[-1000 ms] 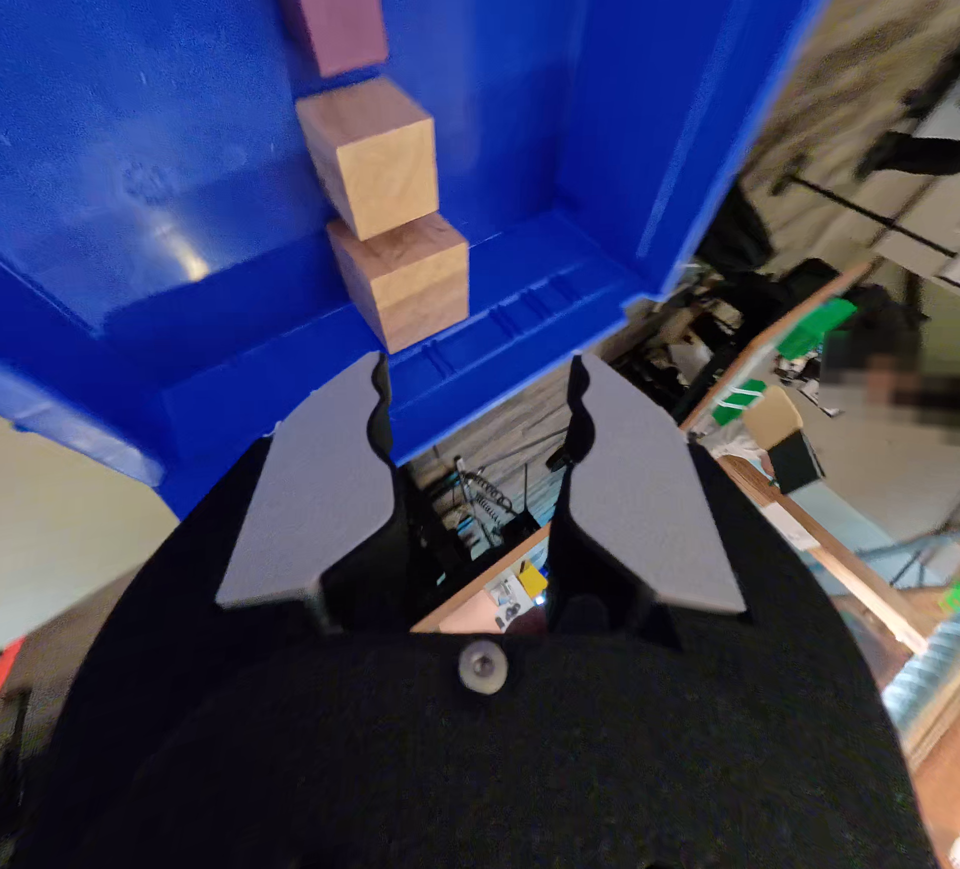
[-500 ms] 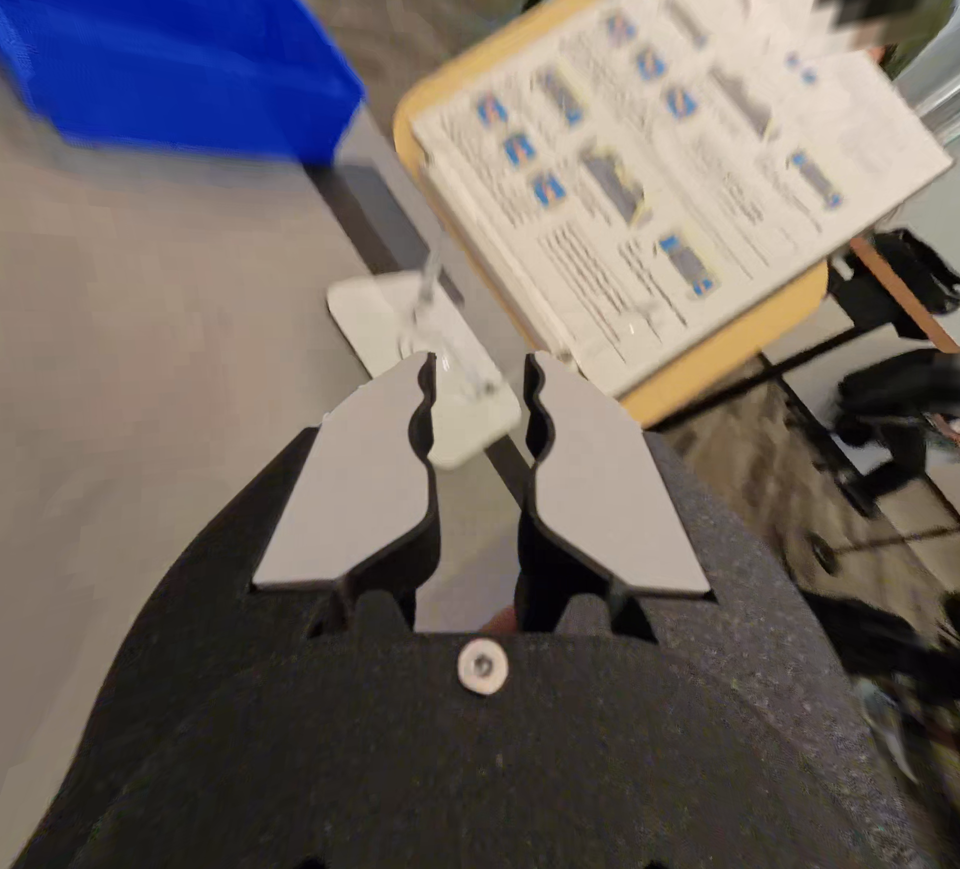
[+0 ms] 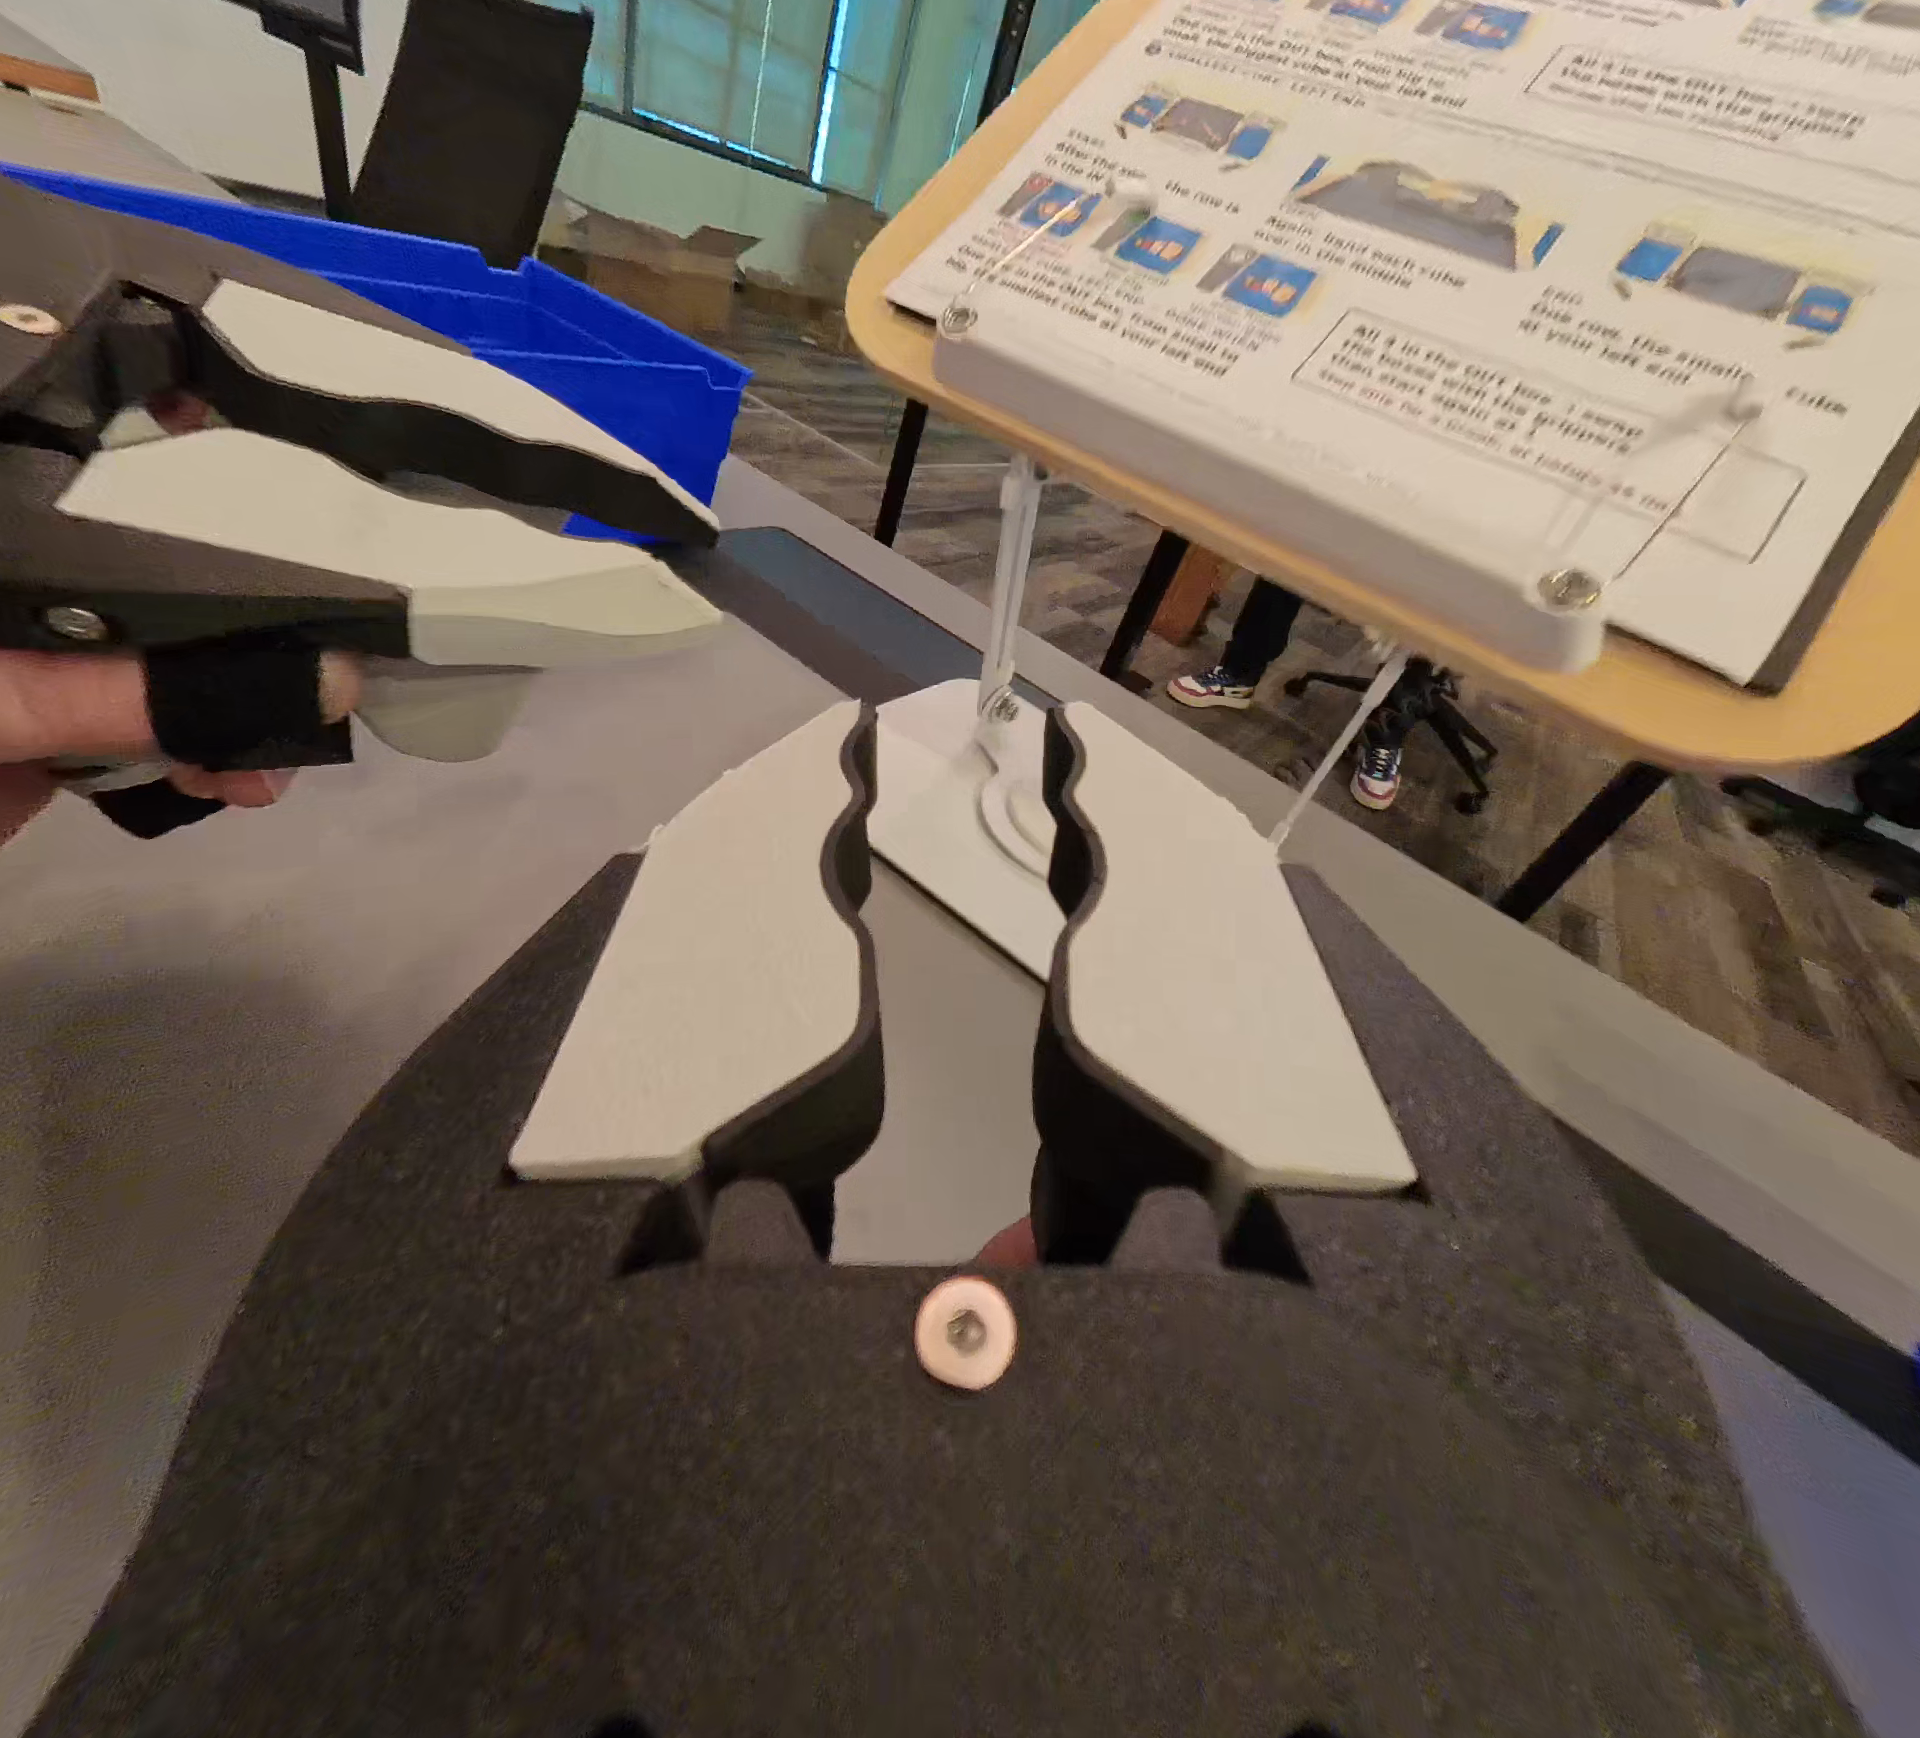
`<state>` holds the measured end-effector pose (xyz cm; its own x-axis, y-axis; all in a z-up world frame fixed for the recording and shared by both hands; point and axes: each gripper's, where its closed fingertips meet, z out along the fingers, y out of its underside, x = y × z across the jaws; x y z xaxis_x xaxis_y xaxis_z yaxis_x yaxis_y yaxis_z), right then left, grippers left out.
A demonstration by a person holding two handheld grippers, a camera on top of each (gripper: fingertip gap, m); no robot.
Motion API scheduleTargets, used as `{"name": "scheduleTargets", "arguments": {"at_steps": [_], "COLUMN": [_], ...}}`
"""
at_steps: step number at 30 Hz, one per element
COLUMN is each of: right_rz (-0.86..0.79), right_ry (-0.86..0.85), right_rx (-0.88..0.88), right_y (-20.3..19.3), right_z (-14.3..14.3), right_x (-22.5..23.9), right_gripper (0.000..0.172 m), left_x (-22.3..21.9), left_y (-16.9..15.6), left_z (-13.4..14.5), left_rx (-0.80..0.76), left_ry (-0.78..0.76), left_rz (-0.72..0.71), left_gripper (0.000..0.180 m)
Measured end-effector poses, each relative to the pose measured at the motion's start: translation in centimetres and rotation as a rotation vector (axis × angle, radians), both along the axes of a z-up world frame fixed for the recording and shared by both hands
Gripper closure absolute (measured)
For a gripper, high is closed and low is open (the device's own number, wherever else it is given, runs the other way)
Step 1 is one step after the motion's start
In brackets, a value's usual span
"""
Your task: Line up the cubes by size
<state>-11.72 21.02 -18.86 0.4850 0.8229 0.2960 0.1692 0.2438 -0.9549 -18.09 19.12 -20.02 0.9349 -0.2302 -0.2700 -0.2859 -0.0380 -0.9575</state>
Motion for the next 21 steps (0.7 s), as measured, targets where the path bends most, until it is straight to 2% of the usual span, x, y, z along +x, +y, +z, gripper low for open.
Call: {"name": "scheduleTargets", "arguments": {"at_steps": [2, 4, 11, 14, 21], "right_rz": [0.017, 0.004, 0.009, -0.010, -0.013], "right_ry": [-0.023, -0.079, -0.059, -0.091, -0.097], "right_rx": [0.014, 0.052, 0.031, 0.046, 0.030], "right_y": [-0.1, 0.2, 0.5, 0.8, 1.0], "right_z": [-2.0, -3.2, -3.3, -3.7, -3.9], "right_x": [-0.3, -0.4, -0.3, -0.4, -0.4], "right_gripper": [0.141, 0.139, 0.137, 0.132, 0.124], "left_x": [-0.4, -0.3, -0.3, -0.6, -0.9], "left_y": [0.7, 1.1, 1.3, 1.7, 2.3], "left_z": [-1.1, -1.4, -2.6, -3.2, -4.0], "left_rx": [-0.006, -0.021, -0.048, -0.062, -0.094], "left_ry": [-0.016, -0.041, 0.046, 0.125, 0.141], "left_rz": [0.027, 0.031, 0.059, 0.085, 0.109], "left_gripper": [0.152, 0.140, 0.137, 0.123, 0.110]}}
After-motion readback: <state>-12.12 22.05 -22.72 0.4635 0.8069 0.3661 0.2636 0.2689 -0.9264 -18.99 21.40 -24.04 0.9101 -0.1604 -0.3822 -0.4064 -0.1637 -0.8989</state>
